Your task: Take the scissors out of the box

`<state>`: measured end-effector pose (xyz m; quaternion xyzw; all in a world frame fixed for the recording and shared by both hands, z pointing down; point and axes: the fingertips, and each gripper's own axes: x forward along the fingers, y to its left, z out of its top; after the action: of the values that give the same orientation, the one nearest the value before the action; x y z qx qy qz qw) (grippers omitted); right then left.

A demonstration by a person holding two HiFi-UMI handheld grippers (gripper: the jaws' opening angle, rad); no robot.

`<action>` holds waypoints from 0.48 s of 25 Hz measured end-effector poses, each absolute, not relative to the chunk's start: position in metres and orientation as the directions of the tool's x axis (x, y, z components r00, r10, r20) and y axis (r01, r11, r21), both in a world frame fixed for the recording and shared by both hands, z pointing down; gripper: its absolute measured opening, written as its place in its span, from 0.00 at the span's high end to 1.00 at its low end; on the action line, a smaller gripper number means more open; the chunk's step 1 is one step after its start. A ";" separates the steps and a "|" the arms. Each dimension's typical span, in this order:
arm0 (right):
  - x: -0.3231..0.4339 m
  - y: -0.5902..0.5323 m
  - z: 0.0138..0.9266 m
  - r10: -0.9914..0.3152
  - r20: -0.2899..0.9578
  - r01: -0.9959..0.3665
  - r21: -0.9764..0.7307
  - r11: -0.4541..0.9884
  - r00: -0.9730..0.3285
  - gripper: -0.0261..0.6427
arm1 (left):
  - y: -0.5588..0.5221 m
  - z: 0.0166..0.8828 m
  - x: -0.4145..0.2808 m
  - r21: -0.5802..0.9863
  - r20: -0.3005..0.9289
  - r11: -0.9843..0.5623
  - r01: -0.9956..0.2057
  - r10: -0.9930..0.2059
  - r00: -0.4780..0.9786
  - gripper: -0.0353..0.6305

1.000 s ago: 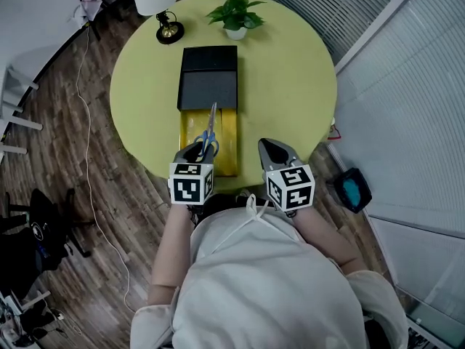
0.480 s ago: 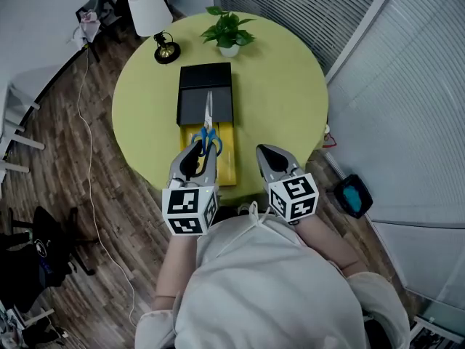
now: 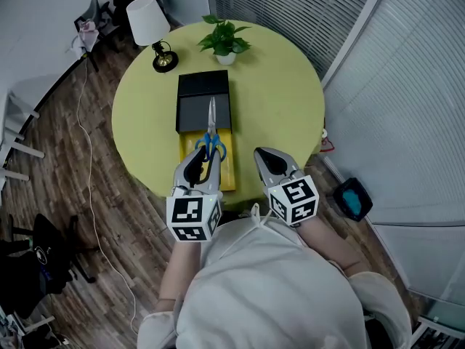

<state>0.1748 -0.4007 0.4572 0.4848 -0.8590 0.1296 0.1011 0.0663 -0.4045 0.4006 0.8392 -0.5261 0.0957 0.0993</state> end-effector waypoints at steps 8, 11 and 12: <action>0.166 -0.404 0.461 -0.793 0.324 -0.851 -0.090 0.517 -0.516 0.96 | -0.407 0.403 0.065 0.075 0.267 -0.430 -0.900 -0.861 0.433 0.81; 0.165 -0.407 0.463 -0.791 0.336 -0.852 -0.078 0.517 -0.511 0.96 | -0.409 0.405 0.064 0.079 0.269 -0.428 -0.900 -0.861 0.433 0.81; 0.165 -0.408 0.464 -0.791 0.338 -0.853 -0.077 0.517 -0.510 0.96 | -0.411 0.406 0.063 0.085 0.270 -0.426 -0.901 -0.860 0.432 0.81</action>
<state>0.1645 -0.4079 0.4638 0.4773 -0.8608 0.1177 0.1313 0.0627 -0.4105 0.4060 0.8392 -0.5247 0.0932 0.1087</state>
